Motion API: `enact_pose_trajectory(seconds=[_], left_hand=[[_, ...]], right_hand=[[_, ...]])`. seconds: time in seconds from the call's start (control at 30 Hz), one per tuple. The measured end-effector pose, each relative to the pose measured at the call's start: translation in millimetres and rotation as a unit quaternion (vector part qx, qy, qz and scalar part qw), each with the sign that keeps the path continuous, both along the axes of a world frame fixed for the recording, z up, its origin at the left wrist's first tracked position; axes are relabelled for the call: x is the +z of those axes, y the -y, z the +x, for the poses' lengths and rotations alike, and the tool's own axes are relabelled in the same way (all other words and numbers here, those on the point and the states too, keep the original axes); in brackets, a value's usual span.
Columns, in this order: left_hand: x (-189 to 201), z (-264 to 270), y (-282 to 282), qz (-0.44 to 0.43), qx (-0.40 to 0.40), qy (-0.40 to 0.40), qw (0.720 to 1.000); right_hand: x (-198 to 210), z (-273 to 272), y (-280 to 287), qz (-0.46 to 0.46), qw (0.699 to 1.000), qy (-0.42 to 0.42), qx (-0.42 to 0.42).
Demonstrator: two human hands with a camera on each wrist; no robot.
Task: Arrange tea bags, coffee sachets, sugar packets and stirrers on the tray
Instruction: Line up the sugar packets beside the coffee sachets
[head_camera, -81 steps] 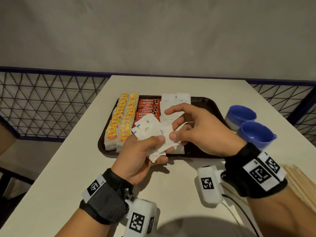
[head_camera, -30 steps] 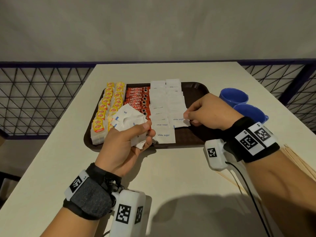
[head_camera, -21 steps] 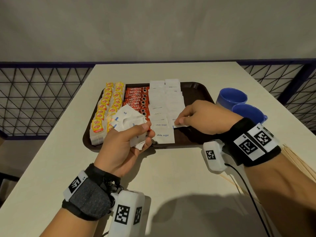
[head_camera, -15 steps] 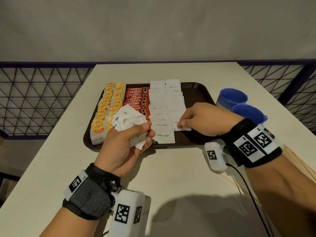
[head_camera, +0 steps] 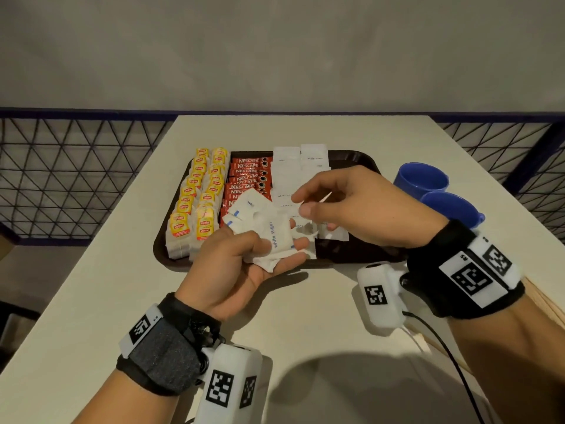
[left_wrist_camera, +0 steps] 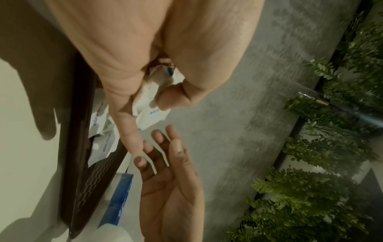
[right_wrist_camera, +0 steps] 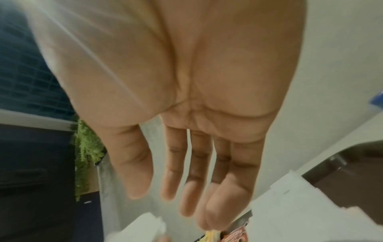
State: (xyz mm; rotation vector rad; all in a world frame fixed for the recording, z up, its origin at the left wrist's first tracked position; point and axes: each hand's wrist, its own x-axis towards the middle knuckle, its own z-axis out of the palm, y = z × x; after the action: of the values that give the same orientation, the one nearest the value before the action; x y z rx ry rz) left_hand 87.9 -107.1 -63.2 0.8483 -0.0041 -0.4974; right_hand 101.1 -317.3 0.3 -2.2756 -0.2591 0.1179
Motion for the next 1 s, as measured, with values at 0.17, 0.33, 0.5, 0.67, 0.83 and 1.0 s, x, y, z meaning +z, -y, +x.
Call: enact_pose_trajectory(seconds=[0.17, 0.33, 0.5, 0.67, 0.83, 1.0], left_hand=[[1.1, -4.7, 0.5, 0.071, -0.032, 0.067, 0.995], [3.2, -4.4, 1.3, 0.127, 0.028, 0.077, 0.988], [7.9, -3.6, 0.5, 0.094, 0.063, 0.009, 0.994], [5.5, -1.6, -0.1, 0.089, 0.089, 0.005, 0.992], [6.8, -0.4, -1.4, 0.096, 0.102, 0.0, 0.99], [6.6, -1.5, 0.9, 0.093, 0.093, -0.003, 0.991]], right_hand=[[-4.5, -6.0, -13.0, 0.043, 0.999, 0.003, 0.018], [-3.3, -6.7, -12.0, 0.064, 0.997, -0.02, 0.027], [-0.7, -10.0, -10.8, 0.03, 0.998, -0.029, 0.049], [6.6, -9.7, -7.3, 0.018, 0.999, -0.044, 0.02], [11.3, -3.8, 19.4, 0.032, 0.995, -0.014, -0.09], [-3.8, 6.0, 32.1, 0.016, 0.988, -0.046, -0.145]])
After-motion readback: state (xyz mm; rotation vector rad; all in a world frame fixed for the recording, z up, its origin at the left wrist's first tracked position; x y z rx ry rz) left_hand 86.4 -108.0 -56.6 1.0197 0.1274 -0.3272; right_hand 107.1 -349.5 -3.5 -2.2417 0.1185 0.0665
